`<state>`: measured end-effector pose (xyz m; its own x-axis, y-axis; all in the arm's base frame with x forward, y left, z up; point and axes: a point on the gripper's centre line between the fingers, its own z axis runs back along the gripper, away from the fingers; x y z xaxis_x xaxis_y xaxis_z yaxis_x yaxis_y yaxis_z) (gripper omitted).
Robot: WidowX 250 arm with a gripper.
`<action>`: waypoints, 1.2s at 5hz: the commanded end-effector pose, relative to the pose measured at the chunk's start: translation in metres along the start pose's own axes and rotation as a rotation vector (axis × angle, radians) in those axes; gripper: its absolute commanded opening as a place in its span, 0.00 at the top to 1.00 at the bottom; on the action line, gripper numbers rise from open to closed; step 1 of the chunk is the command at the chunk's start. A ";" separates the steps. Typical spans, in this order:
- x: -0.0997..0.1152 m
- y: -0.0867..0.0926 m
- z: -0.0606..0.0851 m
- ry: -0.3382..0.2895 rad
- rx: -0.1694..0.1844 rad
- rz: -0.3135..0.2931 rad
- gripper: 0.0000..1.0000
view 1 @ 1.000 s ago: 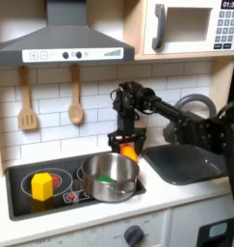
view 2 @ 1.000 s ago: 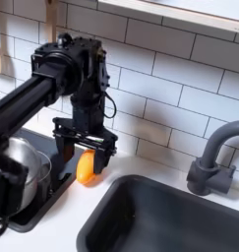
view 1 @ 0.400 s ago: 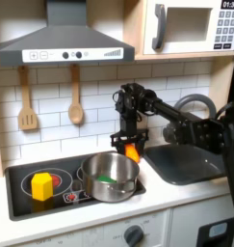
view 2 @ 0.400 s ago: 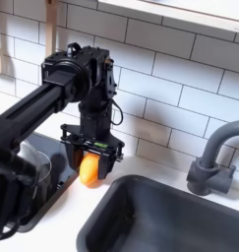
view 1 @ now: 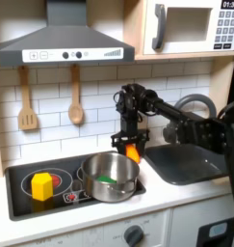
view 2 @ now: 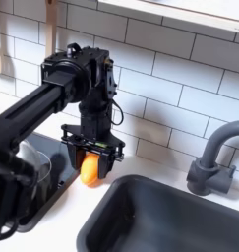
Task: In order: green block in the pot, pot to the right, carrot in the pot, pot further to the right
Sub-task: 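Put the carrot in the pot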
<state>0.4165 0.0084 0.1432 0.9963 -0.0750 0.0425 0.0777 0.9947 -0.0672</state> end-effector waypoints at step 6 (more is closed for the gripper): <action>-0.072 0.002 0.104 -0.116 0.084 0.049 1.00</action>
<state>0.3416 0.0166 0.2450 0.9858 -0.0406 0.1631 0.0395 0.9992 0.0103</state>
